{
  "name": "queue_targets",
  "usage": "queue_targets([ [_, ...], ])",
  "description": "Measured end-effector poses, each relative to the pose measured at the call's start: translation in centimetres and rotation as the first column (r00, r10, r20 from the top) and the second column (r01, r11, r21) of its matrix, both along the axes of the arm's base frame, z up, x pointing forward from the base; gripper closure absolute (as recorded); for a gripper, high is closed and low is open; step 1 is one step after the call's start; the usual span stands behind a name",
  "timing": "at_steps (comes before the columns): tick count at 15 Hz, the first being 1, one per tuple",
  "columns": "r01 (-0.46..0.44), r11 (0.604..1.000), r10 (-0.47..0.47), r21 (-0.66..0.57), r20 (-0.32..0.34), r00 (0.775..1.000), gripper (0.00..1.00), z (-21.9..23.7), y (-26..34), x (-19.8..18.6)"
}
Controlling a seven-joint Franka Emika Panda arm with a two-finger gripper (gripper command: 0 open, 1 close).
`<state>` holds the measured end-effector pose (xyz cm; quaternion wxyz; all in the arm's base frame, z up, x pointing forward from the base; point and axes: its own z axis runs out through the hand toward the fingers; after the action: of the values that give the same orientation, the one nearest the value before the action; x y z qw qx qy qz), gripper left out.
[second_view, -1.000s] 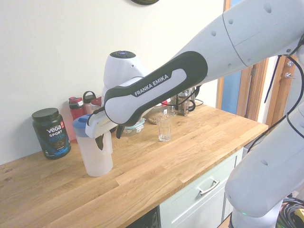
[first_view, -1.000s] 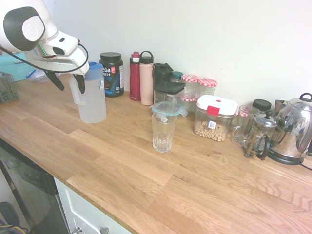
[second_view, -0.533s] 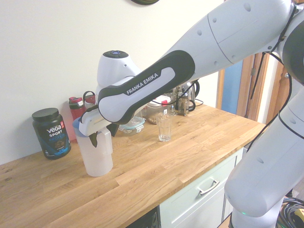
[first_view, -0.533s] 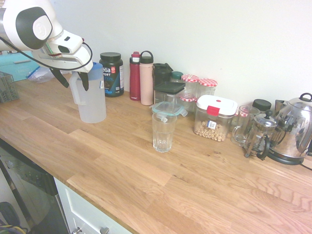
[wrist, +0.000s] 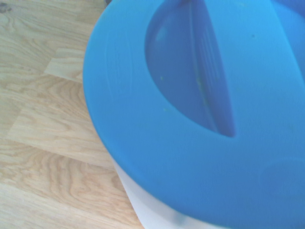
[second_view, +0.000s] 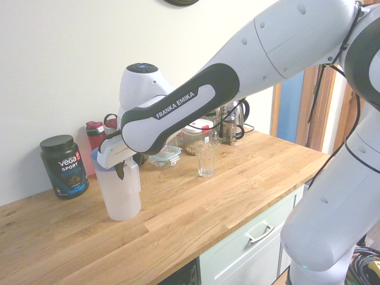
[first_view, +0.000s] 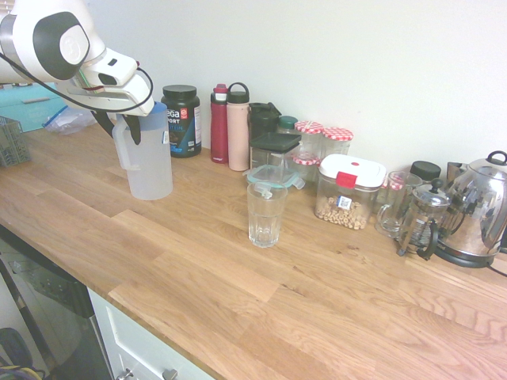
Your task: Pour me some water
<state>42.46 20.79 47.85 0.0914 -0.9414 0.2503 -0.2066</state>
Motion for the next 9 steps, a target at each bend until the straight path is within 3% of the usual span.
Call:
queue_targets([
  [9,0.012,1.000,-0.012,0.002,-0.005,1.000,1.00,-0.30,0.11,0.29],
])
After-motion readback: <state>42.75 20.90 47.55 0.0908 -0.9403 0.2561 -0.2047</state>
